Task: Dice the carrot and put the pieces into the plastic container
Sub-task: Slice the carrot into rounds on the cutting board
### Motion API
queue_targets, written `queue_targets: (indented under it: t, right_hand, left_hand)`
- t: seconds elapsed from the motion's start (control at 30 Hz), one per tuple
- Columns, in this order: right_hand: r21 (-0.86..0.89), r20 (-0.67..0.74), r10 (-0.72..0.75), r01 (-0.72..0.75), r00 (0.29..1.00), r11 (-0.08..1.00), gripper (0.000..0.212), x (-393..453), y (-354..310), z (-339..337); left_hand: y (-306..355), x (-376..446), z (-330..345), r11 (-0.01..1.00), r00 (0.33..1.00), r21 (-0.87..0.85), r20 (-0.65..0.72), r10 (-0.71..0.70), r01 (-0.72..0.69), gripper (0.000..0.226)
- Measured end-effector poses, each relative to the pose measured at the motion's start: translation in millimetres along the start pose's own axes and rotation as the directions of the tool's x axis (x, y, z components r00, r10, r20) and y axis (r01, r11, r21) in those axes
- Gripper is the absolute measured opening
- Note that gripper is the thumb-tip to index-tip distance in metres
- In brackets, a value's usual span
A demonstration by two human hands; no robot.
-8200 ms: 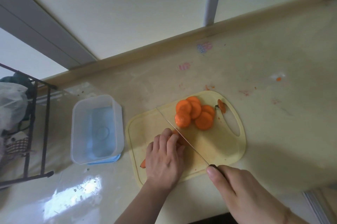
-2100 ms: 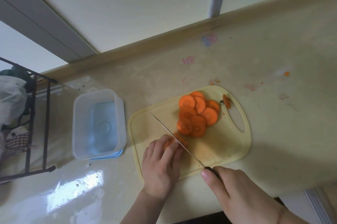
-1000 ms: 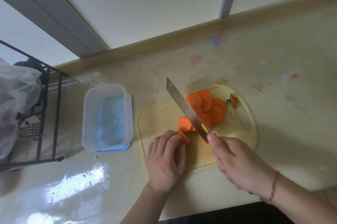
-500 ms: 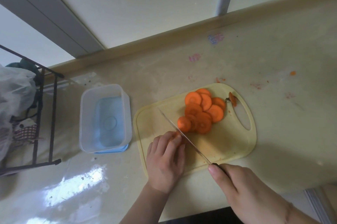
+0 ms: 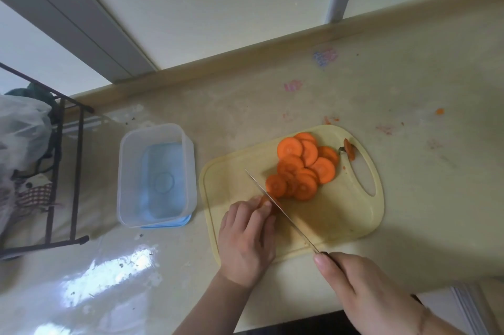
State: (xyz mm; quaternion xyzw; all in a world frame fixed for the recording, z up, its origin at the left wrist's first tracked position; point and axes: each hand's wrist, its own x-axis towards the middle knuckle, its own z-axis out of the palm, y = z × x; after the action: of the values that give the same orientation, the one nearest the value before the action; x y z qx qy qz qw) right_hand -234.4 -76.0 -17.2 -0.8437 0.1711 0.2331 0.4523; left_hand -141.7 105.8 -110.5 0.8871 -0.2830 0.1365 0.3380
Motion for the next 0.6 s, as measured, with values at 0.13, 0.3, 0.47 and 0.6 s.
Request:
queue_targets:
  t: [0.13,0.3,0.47,0.6]
  right_hand:
    - [-0.020,-0.020,-0.054,0.054,0.998,0.998,0.067,26,-15,8]
    - [-0.022,-0.020,-0.084,0.083,0.996,0.996,0.058,39,-16,12]
    - [-0.017,0.008,-0.100,0.100,0.995,0.995,0.052,40,-15,10]
    - [-0.043,0.005,-0.091,0.091,0.996,0.995,0.051,43,-18,10]
  left_hand:
    - [3,1,0,0.999,1.000,0.016,0.001,-0.028,0.028,0.018]
    - [4,1,-1,0.999,0.999,0.028,-0.004,-0.039,0.039,0.017]
    - [5,0,0,0.996,0.999,0.067,-0.013,-0.051,0.051,0.018]
    - [6,0,0,0.993,0.997,0.091,-0.037,-0.070,0.073,0.020]
